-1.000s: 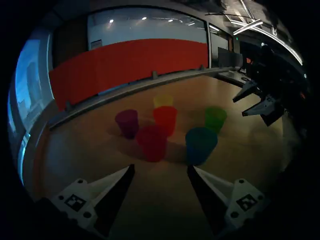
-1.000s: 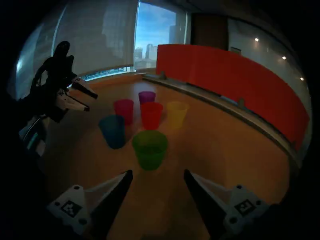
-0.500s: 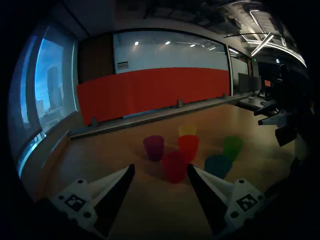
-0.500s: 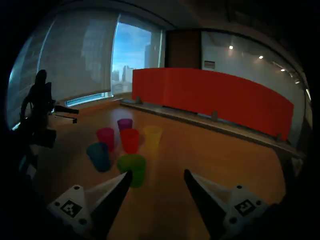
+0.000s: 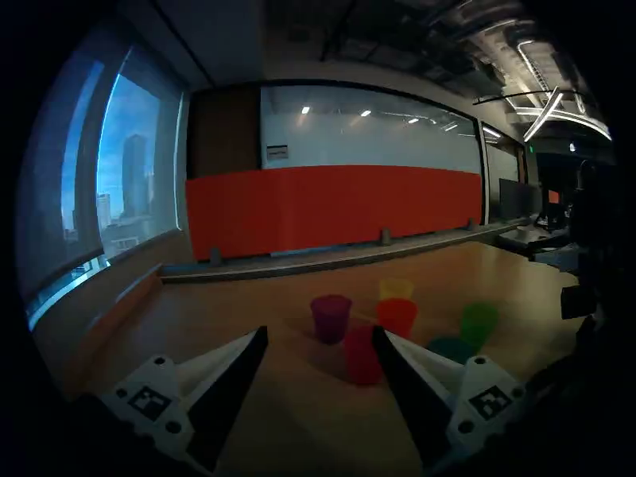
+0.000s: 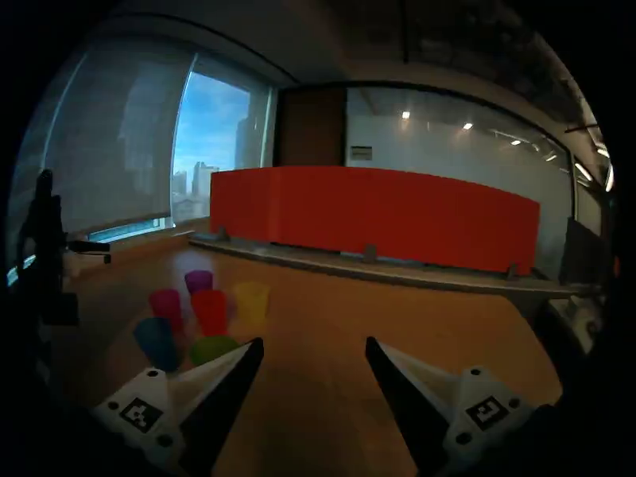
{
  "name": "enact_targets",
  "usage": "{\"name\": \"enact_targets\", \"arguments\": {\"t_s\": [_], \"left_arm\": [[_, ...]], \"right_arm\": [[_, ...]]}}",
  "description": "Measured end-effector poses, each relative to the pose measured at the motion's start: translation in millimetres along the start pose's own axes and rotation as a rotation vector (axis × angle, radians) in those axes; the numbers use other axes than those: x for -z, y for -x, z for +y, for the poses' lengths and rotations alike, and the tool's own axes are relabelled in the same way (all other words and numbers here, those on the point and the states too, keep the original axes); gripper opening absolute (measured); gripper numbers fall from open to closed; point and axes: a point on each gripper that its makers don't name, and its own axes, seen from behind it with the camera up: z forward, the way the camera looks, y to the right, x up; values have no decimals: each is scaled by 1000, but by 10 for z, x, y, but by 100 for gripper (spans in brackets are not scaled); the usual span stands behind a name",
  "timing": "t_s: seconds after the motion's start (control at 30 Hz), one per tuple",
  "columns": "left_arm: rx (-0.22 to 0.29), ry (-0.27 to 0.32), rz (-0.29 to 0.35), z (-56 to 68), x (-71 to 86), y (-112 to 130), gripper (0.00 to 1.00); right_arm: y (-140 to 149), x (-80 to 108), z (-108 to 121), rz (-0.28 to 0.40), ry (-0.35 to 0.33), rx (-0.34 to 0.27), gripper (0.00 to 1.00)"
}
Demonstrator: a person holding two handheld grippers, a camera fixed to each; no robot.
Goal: Pour water
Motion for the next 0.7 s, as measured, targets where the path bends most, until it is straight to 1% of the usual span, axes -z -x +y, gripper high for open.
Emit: {"name": "enact_targets", "arguments": {"t_s": [0.17, 0.3, 0.47, 0.57, 0.7], "left_arm": [[8, -44, 31, -43, -3, -39, 97], [8, -75, 57, -62, -2, -94, 97], [16, -126, 104, -125, -3, -208, 97], [16, -160, 129, -163, 4, -283, 97], [14, -195, 160, -181, 10, -371, 97]], "right_arm": [[-122, 41, 158, 48, 83, -17, 99], [-230, 74, 252, 97, 148, -12, 99], [-363, 135, 368, 158, 238, 0, 99], [-434, 178, 426, 188, 283, 2, 99], [-527, 229, 480, 225, 321, -15, 99]]}}
